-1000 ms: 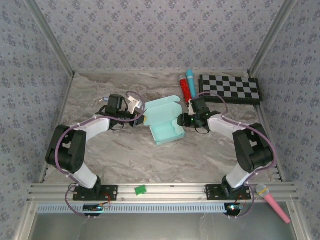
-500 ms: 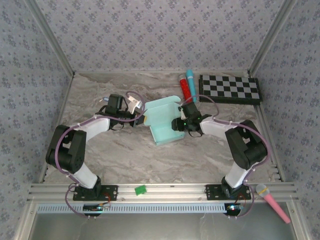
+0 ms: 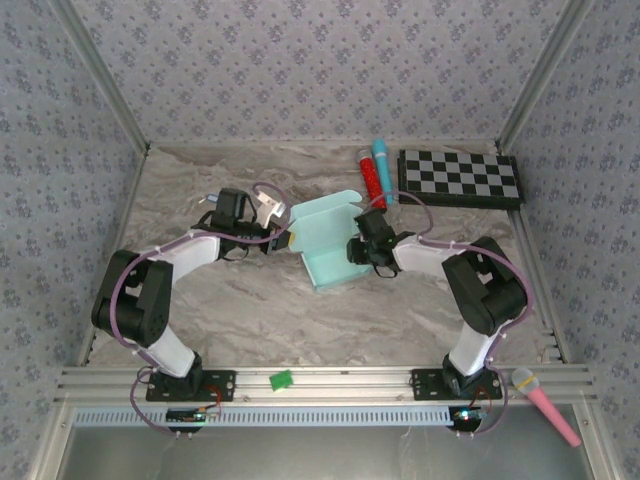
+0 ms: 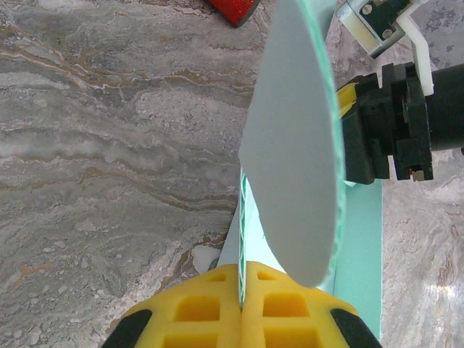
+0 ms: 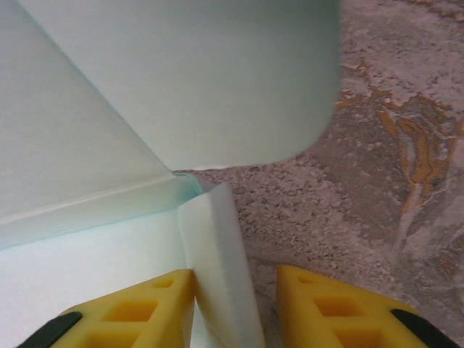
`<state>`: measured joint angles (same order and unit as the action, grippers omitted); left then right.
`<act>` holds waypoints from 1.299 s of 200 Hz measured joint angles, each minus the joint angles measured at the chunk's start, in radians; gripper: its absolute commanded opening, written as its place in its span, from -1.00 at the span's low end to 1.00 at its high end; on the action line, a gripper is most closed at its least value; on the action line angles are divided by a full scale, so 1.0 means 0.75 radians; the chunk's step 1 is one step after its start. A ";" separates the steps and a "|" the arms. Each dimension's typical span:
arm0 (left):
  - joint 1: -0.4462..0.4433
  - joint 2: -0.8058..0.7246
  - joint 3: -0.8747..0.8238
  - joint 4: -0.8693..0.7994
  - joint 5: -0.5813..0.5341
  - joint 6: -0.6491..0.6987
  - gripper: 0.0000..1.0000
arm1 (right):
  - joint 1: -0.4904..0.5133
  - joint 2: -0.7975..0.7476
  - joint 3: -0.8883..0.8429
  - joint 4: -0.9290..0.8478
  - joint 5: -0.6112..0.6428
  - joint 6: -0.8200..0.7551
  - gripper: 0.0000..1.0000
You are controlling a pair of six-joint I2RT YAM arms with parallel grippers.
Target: Fold the paper box
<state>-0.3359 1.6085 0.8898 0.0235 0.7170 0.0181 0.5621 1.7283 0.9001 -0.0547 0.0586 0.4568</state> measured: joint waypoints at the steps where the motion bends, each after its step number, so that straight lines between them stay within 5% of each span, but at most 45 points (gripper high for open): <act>1: 0.000 0.000 0.000 0.000 0.001 0.000 -1.00 | 0.000 0.000 0.000 0.000 0.002 0.001 -0.32; 260: -0.001 0.017 0.022 0.004 -0.015 0.011 -1.00 | 0.107 0.098 0.144 -0.192 0.284 0.074 -0.66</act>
<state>-0.3367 1.6215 0.9062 0.0265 0.7059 0.0261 0.6422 1.8019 1.0084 -0.1986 0.2718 0.5121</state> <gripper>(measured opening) 0.054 0.180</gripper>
